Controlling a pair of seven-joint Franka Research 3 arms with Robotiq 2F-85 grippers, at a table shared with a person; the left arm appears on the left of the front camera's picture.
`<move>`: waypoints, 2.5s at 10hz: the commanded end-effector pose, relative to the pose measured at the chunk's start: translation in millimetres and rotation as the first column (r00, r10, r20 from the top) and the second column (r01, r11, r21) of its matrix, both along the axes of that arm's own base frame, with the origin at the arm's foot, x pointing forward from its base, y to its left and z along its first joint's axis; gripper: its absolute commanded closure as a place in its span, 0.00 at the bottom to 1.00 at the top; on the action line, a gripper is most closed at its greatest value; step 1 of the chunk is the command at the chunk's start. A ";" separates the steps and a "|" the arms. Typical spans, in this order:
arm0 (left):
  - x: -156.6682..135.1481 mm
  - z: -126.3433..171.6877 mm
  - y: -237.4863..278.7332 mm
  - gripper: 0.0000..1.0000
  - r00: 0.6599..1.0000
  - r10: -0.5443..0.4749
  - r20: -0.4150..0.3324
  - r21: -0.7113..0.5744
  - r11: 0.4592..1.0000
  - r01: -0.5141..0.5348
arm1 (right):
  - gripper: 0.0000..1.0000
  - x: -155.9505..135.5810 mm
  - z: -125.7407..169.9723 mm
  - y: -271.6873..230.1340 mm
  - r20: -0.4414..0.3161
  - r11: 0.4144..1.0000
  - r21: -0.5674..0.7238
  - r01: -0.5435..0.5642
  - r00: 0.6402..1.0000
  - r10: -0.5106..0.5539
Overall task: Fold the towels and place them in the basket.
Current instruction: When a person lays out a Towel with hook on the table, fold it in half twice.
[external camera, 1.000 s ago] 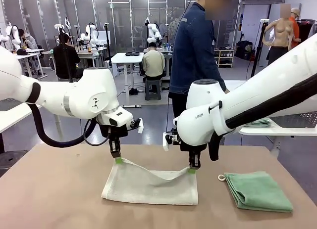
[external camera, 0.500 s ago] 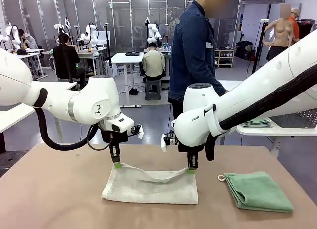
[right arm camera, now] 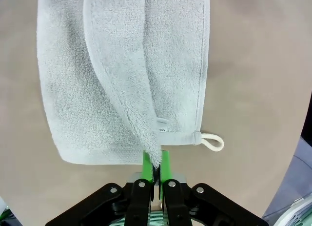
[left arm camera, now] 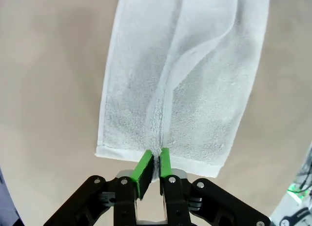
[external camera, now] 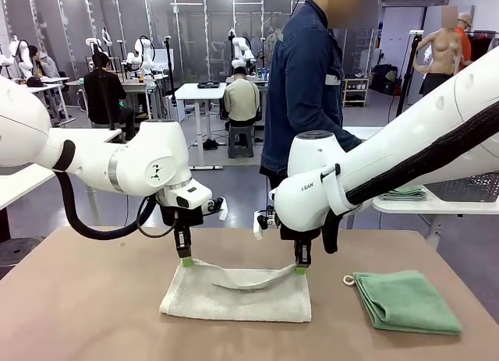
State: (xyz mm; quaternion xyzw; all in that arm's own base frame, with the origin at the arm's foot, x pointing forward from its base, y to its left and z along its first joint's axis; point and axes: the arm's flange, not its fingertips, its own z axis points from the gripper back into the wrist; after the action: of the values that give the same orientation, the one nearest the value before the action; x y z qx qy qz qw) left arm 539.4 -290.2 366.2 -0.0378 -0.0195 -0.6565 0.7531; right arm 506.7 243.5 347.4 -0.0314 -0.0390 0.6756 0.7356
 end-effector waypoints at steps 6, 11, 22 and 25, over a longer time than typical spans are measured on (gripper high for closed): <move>10.1 -32.7 28.4 0.90 0.996 -0.073 0.059 0.053 0.996 0.070 | 0.93 42.2 -47.0 -7.8 0.115 0.977 -0.053 -0.209 0.970 0.214; 13.3 -47.7 23.5 0.55 0.984 -0.090 0.157 -0.014 0.996 0.093 | 0.54 35.4 -46.0 -10.7 0.212 0.971 0.004 -0.240 0.949 0.234; -85.2 31.5 66.1 0.00 0.978 0.194 0.079 -0.145 0.973 -0.181 | 0.00 -12.2 2.4 -21.5 0.022 0.892 0.255 0.373 0.920 -0.391; -63.2 31.3 53.9 0.00 0.979 0.172 0.113 -0.148 0.977 -0.155 | 0.00 0.6 -4.3 -24.3 0.078 0.947 0.192 0.259 0.958 -0.277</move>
State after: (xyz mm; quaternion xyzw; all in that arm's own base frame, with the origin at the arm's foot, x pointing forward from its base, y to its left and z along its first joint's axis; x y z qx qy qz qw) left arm 467.2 -233.6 399.0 -0.0523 -0.1097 -0.5840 0.8026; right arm 503.3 221.1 344.5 0.0032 -0.1305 0.5452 0.8281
